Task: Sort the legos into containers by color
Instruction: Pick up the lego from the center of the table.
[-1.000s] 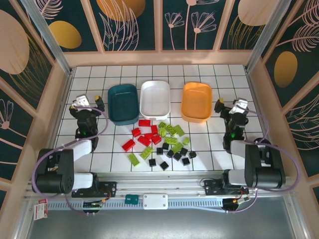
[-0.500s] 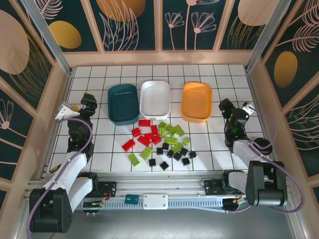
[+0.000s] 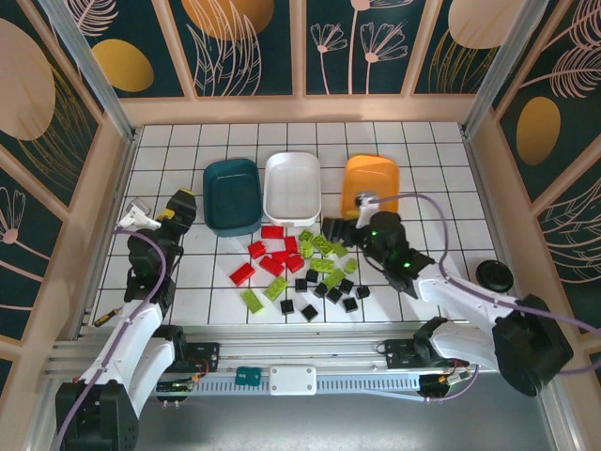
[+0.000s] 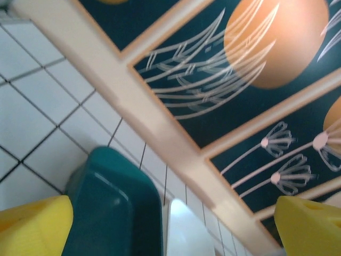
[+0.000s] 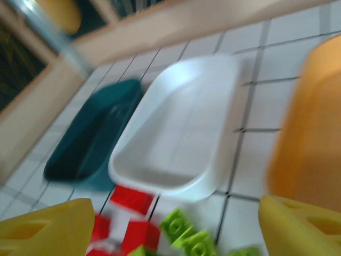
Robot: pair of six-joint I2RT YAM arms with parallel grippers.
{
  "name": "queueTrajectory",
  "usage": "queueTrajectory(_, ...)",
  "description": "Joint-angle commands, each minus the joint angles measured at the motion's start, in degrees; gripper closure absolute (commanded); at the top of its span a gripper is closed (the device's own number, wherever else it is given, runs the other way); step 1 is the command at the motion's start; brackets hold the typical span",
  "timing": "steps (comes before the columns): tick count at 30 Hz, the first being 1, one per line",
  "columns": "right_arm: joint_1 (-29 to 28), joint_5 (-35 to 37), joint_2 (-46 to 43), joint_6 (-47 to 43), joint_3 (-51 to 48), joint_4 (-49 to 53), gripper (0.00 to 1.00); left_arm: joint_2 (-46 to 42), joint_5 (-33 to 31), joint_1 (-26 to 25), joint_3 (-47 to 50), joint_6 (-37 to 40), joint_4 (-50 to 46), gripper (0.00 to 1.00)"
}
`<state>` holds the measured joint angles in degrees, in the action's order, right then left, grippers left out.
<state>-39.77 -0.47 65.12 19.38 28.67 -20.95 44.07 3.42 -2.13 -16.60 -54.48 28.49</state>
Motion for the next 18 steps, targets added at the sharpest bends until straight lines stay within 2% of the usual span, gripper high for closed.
queueTrajectory(1, -3.39, -0.53, 4.47, -6.51, 3.19, 4.28, 0.28, -2.56, 7.87, 0.2, -0.66, 1.04, -6.02, 0.08)
queueTrajectory(5, -6.35, -0.35, 10.23, -9.51, 6.55, 5.48, 0.28, -5.11, 8.62, 0.2, -0.23, 3.22, -10.5, 0.06)
queueTrajectory(7, -7.22, 0.02, 13.24, -10.31, 8.24, 6.09, 0.28, -5.23, 9.32, 0.2, 0.12, 3.82, -12.22, 0.01)
queueTrajectory(14, -8.51, 0.2, 21.53, -11.3, 11.93, 6.16, 0.37, -3.22, 12.28, 0.23, 1.14, 4.3, -12.6, 0.05)
queueTrajectory(18, -9.2, 0.9, 24.57, -11.71, 13.17, 6.86, 0.37, -1.61, 13.57, 0.2, 0.6, 4.48, -11.76, 0.05)
